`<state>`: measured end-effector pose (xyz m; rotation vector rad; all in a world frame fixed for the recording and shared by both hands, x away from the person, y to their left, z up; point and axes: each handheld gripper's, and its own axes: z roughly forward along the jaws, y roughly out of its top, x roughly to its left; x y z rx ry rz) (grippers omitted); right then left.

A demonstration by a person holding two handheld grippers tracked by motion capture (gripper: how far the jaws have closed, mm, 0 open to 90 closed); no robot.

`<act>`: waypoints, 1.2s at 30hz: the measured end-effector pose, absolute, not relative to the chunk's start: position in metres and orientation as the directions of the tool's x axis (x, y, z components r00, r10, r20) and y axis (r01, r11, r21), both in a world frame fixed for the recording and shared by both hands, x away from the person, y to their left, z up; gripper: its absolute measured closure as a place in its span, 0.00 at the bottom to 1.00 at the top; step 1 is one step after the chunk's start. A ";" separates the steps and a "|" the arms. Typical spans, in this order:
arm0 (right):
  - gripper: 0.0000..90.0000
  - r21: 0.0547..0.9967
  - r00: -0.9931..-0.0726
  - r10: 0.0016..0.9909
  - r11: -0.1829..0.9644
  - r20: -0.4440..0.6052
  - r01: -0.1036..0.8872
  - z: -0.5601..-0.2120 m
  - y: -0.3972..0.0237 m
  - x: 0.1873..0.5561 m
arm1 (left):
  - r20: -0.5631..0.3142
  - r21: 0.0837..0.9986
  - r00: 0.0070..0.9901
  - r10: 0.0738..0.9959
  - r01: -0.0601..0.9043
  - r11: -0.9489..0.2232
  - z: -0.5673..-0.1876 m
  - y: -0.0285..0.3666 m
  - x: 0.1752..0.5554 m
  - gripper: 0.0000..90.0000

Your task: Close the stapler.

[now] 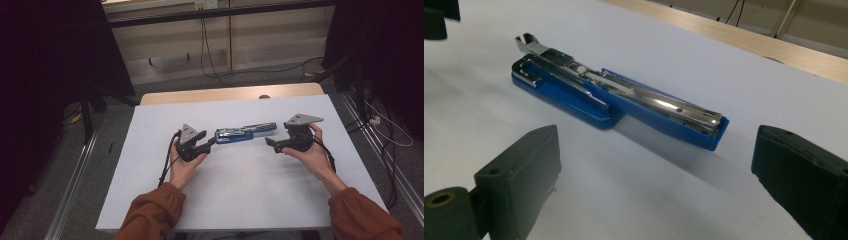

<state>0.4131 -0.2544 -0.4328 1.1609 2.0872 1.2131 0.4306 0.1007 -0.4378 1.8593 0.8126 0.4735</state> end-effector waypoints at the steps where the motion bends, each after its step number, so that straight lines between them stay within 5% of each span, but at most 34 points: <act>1: 0.06 0.866 -0.537 0.843 0.251 0.024 0.433 -0.433 -0.255 0.414 | -0.038 0.907 0.699 0.715 0.324 -0.269 -0.438 0.099 0.432 0.72; 8: 0.07 0.853 -0.553 0.832 0.261 0.040 0.453 -0.438 -0.250 0.414 | -0.055 0.908 0.708 0.704 0.329 -0.260 -0.439 0.087 0.437 0.91; 15: 0.09 0.849 -0.552 0.833 0.256 0.050 0.463 -0.439 -0.249 0.414 | -0.054 0.884 0.714 0.699 0.360 -0.299 -0.445 0.077 0.443 0.99; 31: 0.99 0.850 -0.554 0.830 0.248 0.061 0.465 -0.441 -0.257 0.412 | 0.002 0.861 0.722 0.692 0.350 -0.368 -0.455 0.072 0.449 1.00; 36: 1.00 0.836 -0.556 0.830 0.277 0.040 0.473 -0.443 -0.255 0.414 | -0.024 0.859 0.721 0.692 0.369 -0.354 -0.456 0.071 0.452 1.00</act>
